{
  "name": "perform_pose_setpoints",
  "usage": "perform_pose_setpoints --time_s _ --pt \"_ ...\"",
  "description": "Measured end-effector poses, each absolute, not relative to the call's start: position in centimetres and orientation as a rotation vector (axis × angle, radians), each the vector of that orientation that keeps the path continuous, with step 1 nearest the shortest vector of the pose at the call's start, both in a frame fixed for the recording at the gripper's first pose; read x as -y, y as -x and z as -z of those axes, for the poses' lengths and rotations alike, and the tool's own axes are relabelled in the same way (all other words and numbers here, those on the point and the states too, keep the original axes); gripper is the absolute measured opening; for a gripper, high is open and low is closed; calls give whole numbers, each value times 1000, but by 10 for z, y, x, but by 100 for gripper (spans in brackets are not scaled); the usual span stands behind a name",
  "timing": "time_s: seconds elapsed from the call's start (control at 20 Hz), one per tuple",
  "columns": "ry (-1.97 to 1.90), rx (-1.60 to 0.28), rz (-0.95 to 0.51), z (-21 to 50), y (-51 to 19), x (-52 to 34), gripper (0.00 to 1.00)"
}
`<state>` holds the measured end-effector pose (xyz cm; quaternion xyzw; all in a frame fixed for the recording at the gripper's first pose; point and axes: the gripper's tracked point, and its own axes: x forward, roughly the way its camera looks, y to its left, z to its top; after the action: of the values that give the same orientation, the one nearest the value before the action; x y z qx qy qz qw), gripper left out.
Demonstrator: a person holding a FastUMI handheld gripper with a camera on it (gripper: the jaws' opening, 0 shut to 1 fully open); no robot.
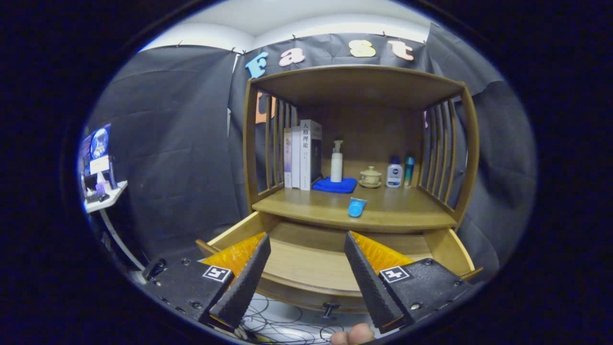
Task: Pull open the drawer, take out the items inside it, and place them on the countertop above the cabinet.
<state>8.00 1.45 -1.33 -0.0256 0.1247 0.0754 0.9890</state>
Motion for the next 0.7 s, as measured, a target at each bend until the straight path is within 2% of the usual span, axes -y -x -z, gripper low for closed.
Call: perform_pose_setpoints --time_s 0.4,0.7 --pt "96 -159 -71 50 -42 -2 98" --pt "25 -183 -18 91 -28 14 98"
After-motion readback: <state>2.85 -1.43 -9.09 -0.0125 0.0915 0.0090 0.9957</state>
